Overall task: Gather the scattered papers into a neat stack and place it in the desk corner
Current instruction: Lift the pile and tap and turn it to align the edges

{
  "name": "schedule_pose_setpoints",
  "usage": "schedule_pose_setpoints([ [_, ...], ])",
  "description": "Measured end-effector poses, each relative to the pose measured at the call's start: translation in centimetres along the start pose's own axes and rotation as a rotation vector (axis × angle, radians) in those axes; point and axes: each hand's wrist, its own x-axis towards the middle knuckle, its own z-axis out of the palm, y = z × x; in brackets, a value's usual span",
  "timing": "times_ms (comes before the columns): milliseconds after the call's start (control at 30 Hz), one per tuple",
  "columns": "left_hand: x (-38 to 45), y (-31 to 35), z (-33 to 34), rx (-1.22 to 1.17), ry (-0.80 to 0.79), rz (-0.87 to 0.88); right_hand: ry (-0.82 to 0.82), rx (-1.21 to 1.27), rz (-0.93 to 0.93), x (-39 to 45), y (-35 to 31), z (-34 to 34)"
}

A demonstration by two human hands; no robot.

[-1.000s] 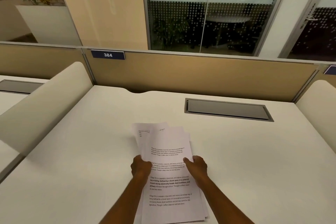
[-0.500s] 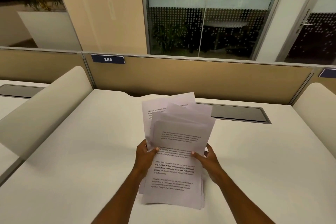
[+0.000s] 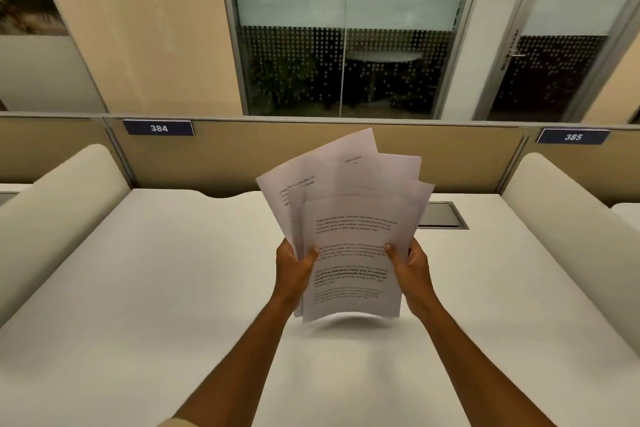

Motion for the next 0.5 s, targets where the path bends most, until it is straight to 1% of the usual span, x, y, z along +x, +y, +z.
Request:
schedule_pose_setpoints([
  [133,-0.5,-0.3,1.6,-0.003,-0.001,0.047,0.05,0.016,0.009,-0.6,0.7,-1.0],
  [233,-1.0,-0.8,1.9,-0.019,0.007,0.032,0.071,0.004,0.015,-1.0,1.3,-1.3],
  [333,-1.2,-1.3,1.9,-0.045,0.039,0.006,0.064,0.0,0.016,-1.4,1.7,-1.2],
  [500,-1.7,-1.3,1.6,-0.086,0.055,0.028,0.012,-0.038,0.013,-1.7,1.7,-1.1],
])
